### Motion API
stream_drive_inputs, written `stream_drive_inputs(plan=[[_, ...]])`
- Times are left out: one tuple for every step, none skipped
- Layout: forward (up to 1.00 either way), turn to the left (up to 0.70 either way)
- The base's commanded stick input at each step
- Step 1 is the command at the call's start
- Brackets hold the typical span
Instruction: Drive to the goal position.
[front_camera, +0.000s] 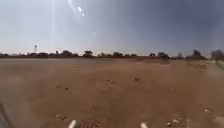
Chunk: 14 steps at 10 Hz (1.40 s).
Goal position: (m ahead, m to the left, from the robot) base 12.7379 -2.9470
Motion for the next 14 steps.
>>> stream_drive_inputs(plan=[[0.50,0.00],[0.50,0.00],[0.50,0.00],[0.50,0.00],[0.50,0.00],[0.50,0.00],[0.50,0.00],[0.50,0.00],[0.50,0.00],[0.50,0.00],[0.50,0.00],[0.50,0.00],[0.50,0.00],[0.50,0.00]])
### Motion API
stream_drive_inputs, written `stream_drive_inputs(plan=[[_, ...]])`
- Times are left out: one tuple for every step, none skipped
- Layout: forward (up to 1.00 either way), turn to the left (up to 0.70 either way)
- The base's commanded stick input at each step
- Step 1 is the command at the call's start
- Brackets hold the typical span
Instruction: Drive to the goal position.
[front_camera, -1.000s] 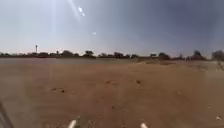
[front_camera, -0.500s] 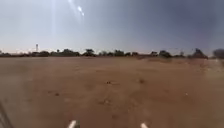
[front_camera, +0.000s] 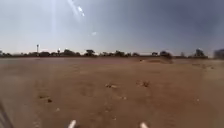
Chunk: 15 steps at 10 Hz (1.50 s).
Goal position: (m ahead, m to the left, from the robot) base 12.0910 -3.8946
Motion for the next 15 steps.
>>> stream_drive_inputs(plan=[[0.50,0.00],[0.50,0.00],[0.50,0.00],[0.50,0.00],[0.50,0.00],[0.50,0.00],[0.50,0.00],[0.50,0.00],[0.50,0.00],[0.50,0.00],[0.50,0.00],[0.50,0.00],[0.50,0.00],[0.50,0.00],[0.50,0.00]])
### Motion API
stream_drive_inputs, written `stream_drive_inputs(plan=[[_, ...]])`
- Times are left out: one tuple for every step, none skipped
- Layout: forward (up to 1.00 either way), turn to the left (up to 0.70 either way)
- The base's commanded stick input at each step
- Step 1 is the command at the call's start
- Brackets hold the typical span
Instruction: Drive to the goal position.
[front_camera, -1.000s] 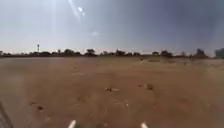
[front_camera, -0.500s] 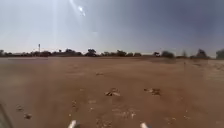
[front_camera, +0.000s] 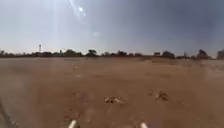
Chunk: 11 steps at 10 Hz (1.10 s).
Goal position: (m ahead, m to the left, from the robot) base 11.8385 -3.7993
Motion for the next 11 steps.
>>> stream_drive_inputs(plan=[[0.50,0.00],[0.50,0.00],[0.50,0.00],[0.50,0.00],[0.50,0.09],[0.50,0.27],[0.50,0.46],[0.50,0.45],[0.50,0.26],[0.50,0.06],[0.50,0.00]])
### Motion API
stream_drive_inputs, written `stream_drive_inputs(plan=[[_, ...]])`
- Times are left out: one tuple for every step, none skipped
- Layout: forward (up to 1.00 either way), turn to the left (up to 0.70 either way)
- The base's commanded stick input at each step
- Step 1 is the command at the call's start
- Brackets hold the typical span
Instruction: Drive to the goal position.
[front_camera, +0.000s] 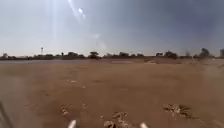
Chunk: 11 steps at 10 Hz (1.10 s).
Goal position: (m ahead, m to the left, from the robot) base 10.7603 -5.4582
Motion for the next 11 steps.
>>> stream_drive_inputs(plan=[[0.50,0.00],[0.50,0.00],[0.50,0.00],[0.50,0.00],[0.50,0.00],[0.50,0.00],[0.50,0.00],[0.50,0.00],[0.50,0.00],[0.50,0.00],[0.50,0.00]])
